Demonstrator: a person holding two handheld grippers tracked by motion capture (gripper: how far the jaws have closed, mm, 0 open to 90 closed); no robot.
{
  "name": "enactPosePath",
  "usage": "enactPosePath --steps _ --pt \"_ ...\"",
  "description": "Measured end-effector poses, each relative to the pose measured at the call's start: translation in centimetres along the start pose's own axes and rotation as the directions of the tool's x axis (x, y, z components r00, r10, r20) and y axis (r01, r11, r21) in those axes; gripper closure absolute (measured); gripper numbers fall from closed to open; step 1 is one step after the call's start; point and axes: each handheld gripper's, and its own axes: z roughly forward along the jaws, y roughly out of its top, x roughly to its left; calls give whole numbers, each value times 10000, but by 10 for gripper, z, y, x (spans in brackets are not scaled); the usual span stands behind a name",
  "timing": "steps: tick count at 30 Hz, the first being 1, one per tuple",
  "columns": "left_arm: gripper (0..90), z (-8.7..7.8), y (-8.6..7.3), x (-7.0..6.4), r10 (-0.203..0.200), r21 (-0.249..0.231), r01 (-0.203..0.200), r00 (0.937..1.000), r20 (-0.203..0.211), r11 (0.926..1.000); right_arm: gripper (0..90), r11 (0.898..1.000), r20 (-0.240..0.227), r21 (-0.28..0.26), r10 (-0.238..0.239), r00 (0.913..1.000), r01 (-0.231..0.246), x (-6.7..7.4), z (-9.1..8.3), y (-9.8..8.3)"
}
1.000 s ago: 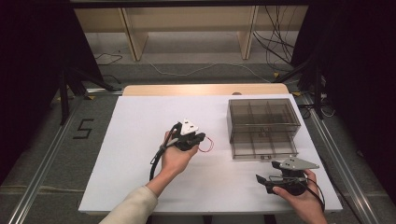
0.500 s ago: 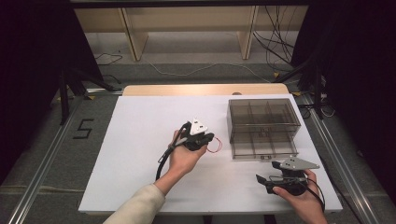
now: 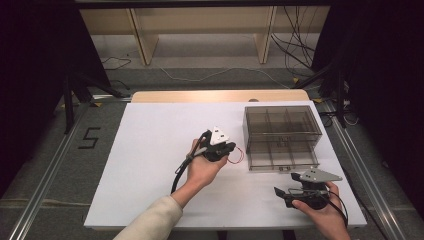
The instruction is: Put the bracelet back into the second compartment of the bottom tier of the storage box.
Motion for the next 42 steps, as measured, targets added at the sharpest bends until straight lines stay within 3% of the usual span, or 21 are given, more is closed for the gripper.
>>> enactPosePath --steps 42 --pt "900 34 19 -28 632 -358 -613 9966 527 9975 167 10000 -26 -21 27 10000 -28 0 -1 0"
